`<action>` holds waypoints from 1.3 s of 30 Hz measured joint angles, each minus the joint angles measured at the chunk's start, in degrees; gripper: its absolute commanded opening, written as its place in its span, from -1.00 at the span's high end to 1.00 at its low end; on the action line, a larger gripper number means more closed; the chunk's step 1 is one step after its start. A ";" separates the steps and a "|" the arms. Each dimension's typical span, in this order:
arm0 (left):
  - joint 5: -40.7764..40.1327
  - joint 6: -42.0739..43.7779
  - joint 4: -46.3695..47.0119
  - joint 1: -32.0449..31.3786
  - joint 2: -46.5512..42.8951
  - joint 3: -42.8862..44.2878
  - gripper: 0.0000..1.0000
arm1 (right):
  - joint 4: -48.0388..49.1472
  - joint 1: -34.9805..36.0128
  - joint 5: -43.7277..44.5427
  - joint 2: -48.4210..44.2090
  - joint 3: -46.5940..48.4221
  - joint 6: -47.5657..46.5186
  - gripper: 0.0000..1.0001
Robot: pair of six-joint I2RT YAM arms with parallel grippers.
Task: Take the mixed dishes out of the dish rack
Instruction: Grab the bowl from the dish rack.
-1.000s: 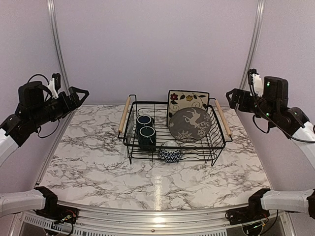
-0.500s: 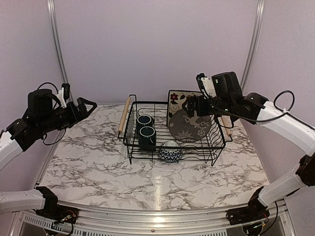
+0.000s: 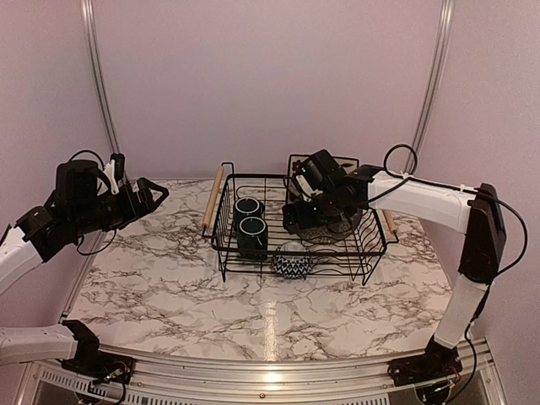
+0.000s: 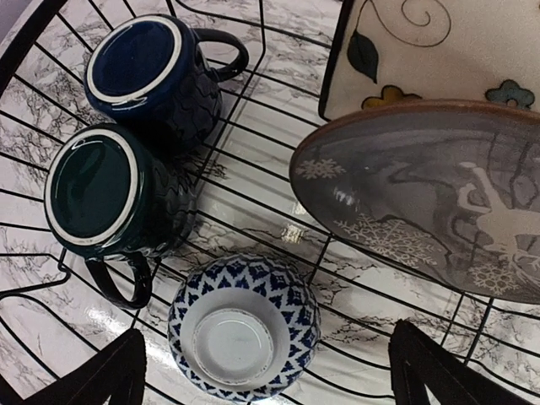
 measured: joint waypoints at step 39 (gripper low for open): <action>-0.46 -0.33 -0.17 -0.74 -0.61 -1.16 -0.98 | -11.65 -1.97 -14.71 12.61 6.97 -13.66 -0.20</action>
